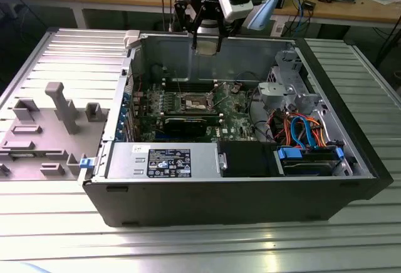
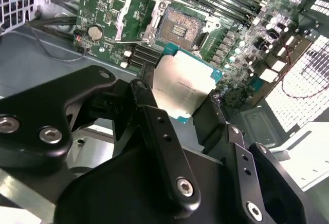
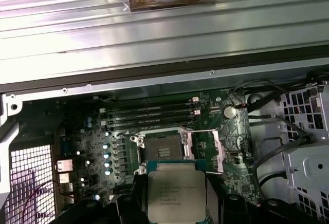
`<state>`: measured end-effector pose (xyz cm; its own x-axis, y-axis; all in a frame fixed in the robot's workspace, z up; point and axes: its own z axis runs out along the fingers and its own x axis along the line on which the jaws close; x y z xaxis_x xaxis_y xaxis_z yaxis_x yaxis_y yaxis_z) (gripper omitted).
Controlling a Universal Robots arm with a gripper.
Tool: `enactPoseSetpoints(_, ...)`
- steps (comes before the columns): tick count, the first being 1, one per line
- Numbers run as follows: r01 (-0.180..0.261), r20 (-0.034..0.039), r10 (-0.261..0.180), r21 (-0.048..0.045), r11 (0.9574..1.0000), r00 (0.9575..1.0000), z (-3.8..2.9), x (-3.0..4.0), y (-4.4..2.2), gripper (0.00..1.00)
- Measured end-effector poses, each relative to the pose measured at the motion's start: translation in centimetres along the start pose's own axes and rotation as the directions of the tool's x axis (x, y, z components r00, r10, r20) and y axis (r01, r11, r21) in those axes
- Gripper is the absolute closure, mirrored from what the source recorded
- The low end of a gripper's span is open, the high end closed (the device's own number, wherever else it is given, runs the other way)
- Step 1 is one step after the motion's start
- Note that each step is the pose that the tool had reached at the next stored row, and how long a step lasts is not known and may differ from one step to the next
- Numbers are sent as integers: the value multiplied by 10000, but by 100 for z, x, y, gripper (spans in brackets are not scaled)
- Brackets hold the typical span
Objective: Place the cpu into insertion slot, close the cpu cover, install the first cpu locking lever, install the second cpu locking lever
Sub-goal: 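Place the cpu into insertion slot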
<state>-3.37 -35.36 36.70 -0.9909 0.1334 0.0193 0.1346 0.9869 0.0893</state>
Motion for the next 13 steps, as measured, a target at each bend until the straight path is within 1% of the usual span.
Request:
enactPoseSetpoints(3, -278, 25, 278, -6, 9996, 9996, 1, 0, 0, 45)
enactPoseSetpoints(13, -369, 33, 369, -8, 9993, 9993, 1, 0, 0, 45)
